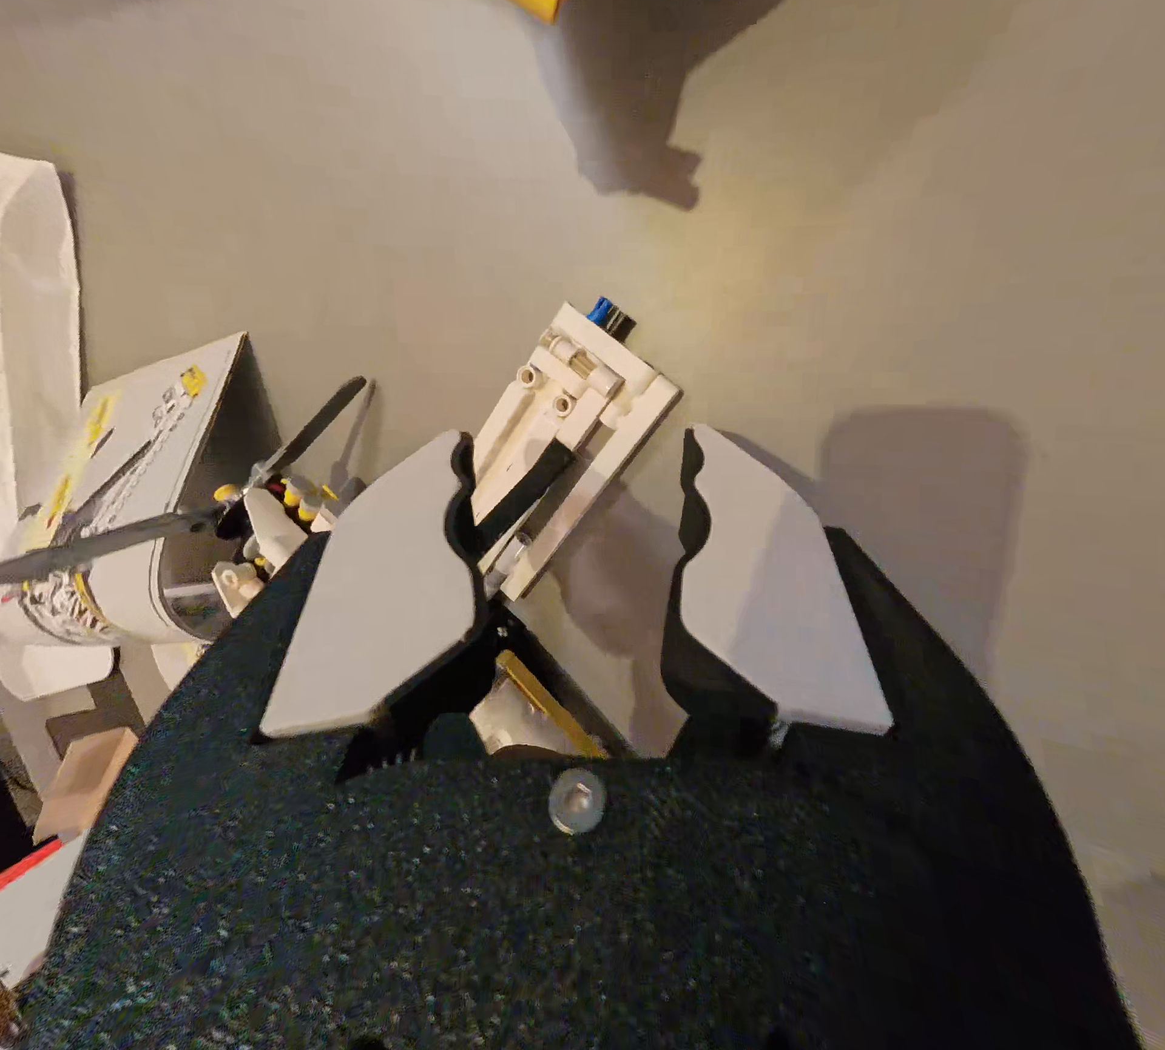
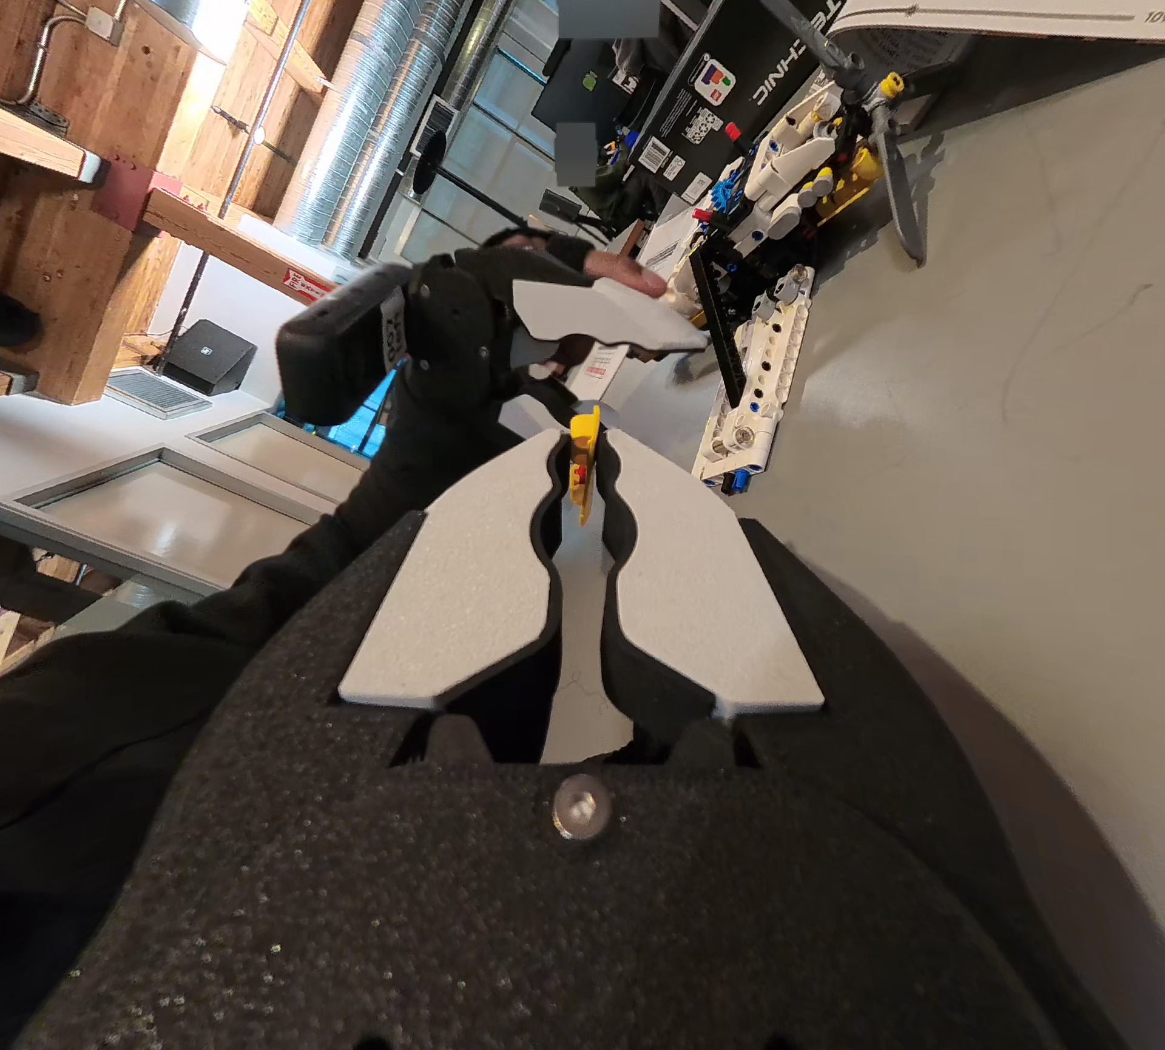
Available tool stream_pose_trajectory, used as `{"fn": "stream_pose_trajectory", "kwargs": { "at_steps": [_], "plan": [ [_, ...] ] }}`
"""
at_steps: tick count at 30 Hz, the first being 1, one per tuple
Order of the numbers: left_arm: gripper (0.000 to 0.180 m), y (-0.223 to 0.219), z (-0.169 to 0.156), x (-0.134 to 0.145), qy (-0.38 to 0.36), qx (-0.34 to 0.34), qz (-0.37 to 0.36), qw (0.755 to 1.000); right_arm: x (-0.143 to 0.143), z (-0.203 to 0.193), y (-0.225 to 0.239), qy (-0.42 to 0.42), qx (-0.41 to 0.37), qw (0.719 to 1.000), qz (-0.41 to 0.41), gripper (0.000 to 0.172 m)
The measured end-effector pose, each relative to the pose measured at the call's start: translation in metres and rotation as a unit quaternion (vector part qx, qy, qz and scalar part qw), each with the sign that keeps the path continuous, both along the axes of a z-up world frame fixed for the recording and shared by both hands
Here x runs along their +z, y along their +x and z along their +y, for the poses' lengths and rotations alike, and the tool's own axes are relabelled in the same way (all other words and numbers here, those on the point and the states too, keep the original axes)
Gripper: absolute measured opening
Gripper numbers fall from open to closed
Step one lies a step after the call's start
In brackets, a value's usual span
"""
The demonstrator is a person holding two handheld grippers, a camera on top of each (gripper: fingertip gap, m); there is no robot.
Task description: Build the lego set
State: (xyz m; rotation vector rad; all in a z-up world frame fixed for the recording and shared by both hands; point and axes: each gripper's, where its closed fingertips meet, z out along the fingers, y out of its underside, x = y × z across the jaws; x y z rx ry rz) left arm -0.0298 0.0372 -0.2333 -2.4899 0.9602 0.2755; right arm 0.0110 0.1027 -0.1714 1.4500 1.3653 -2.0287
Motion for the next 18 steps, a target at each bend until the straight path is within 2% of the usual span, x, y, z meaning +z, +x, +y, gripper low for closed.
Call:
{"fn": "stream_pose_trajectory", "kwargs": {
  "at_steps": [4, 10, 14, 15, 18],
  "plan": [
    [0.069, -0.007, 0.006, -0.008, -0.102, -0.054, 0.015, 0.993, -0.001, -0.001, 0.001, 0.002, 0.008, 1.000, -0.004, 0.007],
    [0.071, -0.019, -0.001, -0.030, -0.241, -0.097, 0.005, 0.966, -0.008, -0.002, 0.004, 0.019, 0.021, 0.999, -0.024, 0.007],
    [0.062, -0.020, 0.004, -0.029, -0.256, -0.110, 0.008, 0.960, -0.010, 0.004, 0.005, 0.011, 0.024, 0.999, -0.037, 0.007],
    [0.055, -0.019, 0.005, -0.029, -0.251, -0.116, 0.009, 0.961, -0.011, 0.006, 0.005, 0.013, 0.022, 0.999, -0.038, 0.007],
    [0.054, -0.014, 0.008, -0.029, -0.245, -0.109, 0.002, 0.963, -0.012, 0.013, 0.005, 0.019, 0.014, 0.999, -0.039, 0.007]
  ]
}}
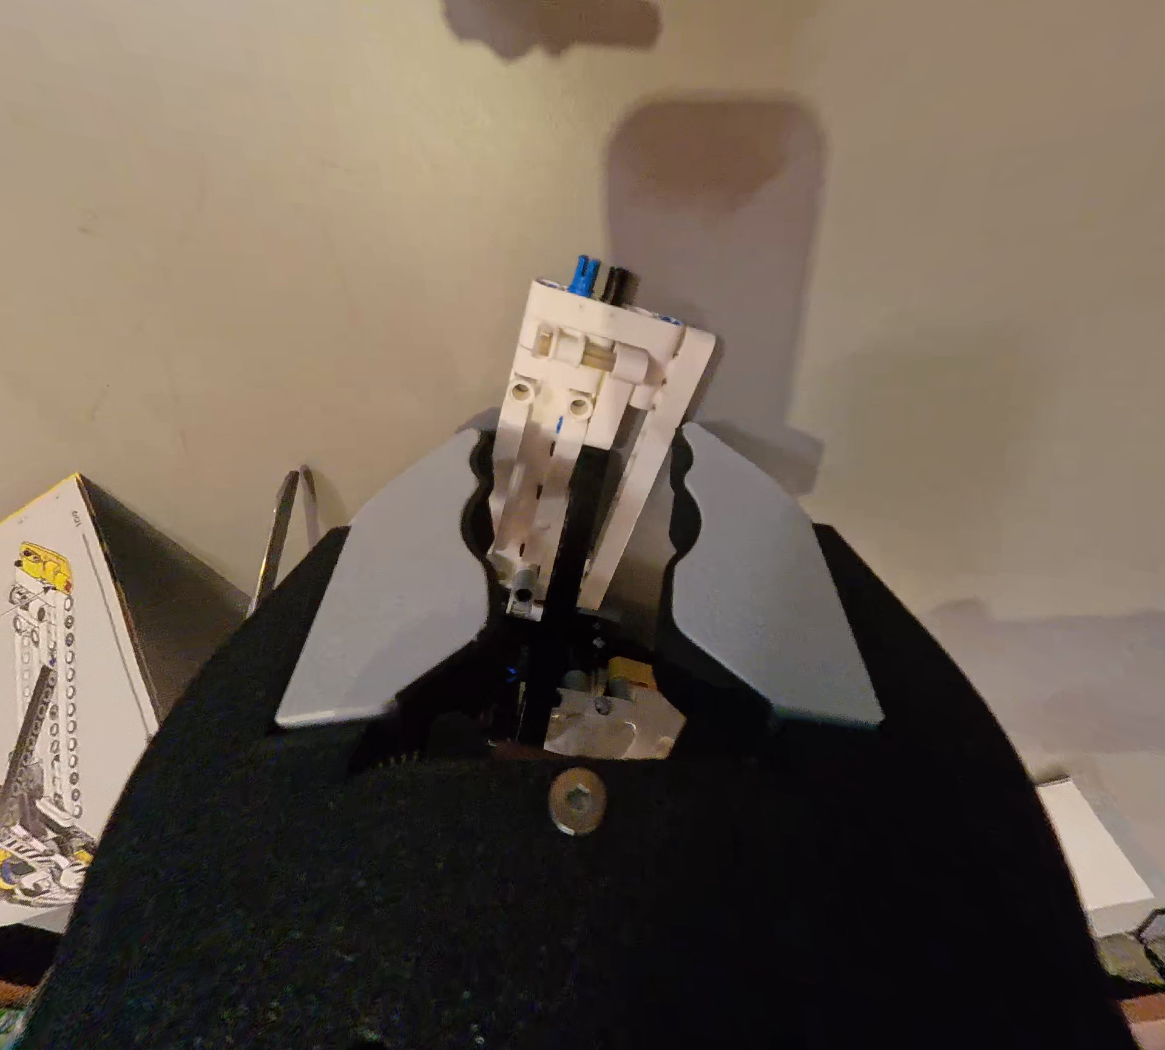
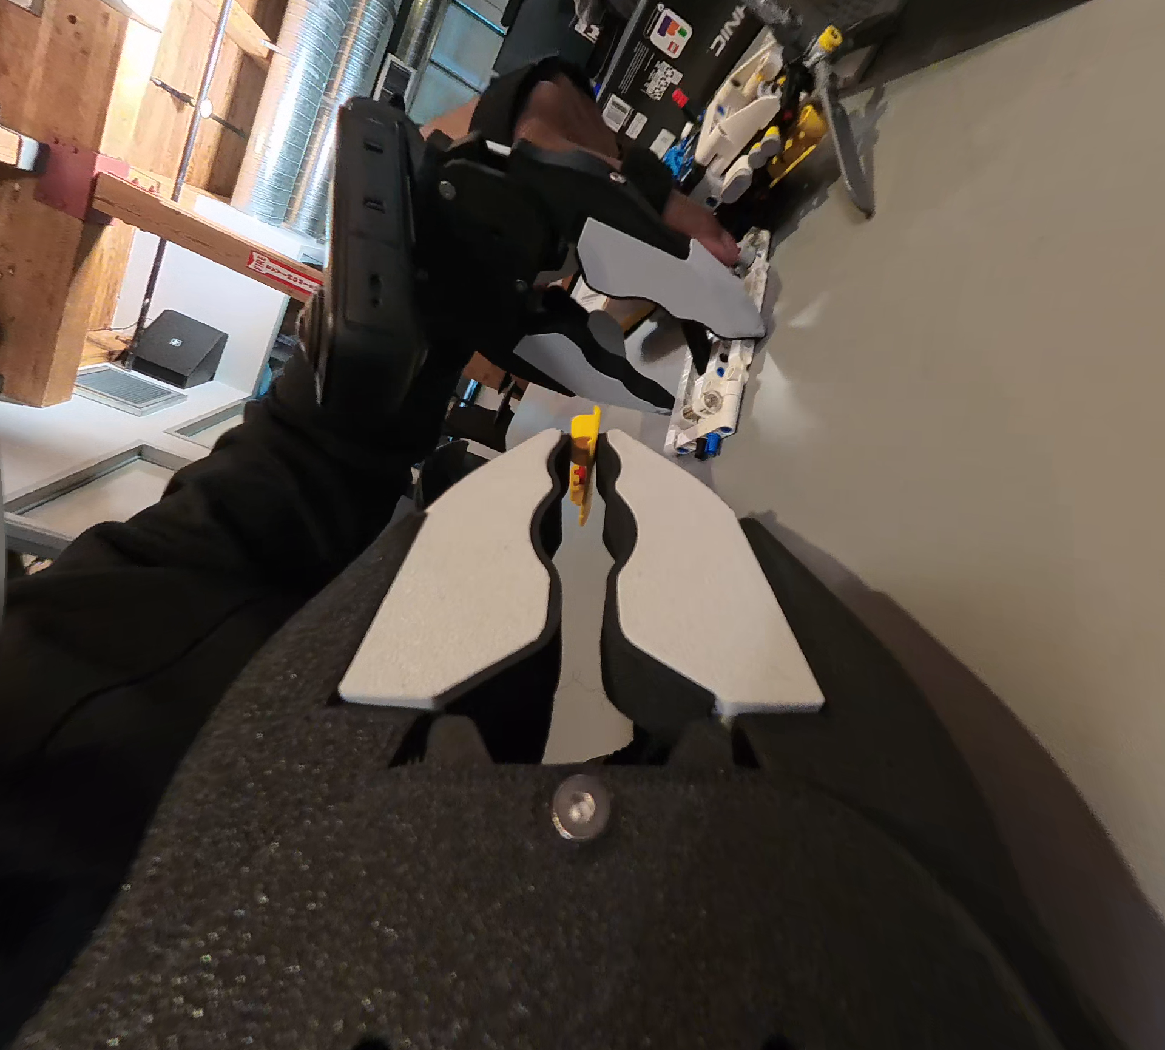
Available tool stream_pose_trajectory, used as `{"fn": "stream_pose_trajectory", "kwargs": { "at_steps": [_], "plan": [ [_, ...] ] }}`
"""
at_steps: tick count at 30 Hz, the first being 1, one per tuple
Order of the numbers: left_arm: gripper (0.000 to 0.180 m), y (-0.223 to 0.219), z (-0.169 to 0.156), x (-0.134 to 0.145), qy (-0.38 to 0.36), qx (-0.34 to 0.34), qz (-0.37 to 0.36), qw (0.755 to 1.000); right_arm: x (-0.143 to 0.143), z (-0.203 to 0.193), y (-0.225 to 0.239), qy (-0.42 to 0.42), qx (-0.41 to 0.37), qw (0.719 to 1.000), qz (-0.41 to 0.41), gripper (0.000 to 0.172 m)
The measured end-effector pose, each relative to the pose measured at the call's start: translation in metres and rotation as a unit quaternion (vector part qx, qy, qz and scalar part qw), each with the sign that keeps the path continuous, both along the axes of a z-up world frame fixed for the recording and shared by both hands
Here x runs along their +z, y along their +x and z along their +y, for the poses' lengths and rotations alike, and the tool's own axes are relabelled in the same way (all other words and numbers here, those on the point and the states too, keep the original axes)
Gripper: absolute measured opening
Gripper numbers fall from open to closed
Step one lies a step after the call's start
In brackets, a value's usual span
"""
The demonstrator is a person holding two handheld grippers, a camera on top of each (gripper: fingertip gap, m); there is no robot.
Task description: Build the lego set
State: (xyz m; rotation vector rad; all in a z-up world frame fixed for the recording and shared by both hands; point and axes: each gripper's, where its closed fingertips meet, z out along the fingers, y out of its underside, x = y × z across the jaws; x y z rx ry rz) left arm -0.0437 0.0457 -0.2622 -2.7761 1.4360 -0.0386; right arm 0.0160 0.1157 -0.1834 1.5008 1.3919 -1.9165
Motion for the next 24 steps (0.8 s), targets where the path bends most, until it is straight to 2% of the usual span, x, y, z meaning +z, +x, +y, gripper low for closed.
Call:
{"fn": "stream_pose_trajectory", "kwargs": {
  "at_steps": [6, 11, 18, 24],
  "plan": [
    [0.053, 0.025, 0.008, 0.004, 0.046, 0.042, -0.059, 0.996, -0.015, 0.015, 0.005, 0.067, -0.021, 0.997, -0.018, 0.007],
    [0.053, 0.043, 0.024, 0.028, 0.105, 0.069, -0.094, 0.988, -0.026, 0.010, 0.015, 0.103, -0.006, 0.994, -0.040, 0.007],
    [0.053, 0.065, 0.038, 0.057, 0.166, 0.079, -0.114, 0.976, -0.018, -0.001, 0.040, 0.019, 0.010, 0.998, -0.067, 0.007],
    [0.053, 0.099, 0.047, 0.077, 0.205, 0.067, -0.173, 0.961, -0.007, 0.001, 0.053, -0.044, -0.013, 0.997, -0.059, 0.007]
  ]
}}
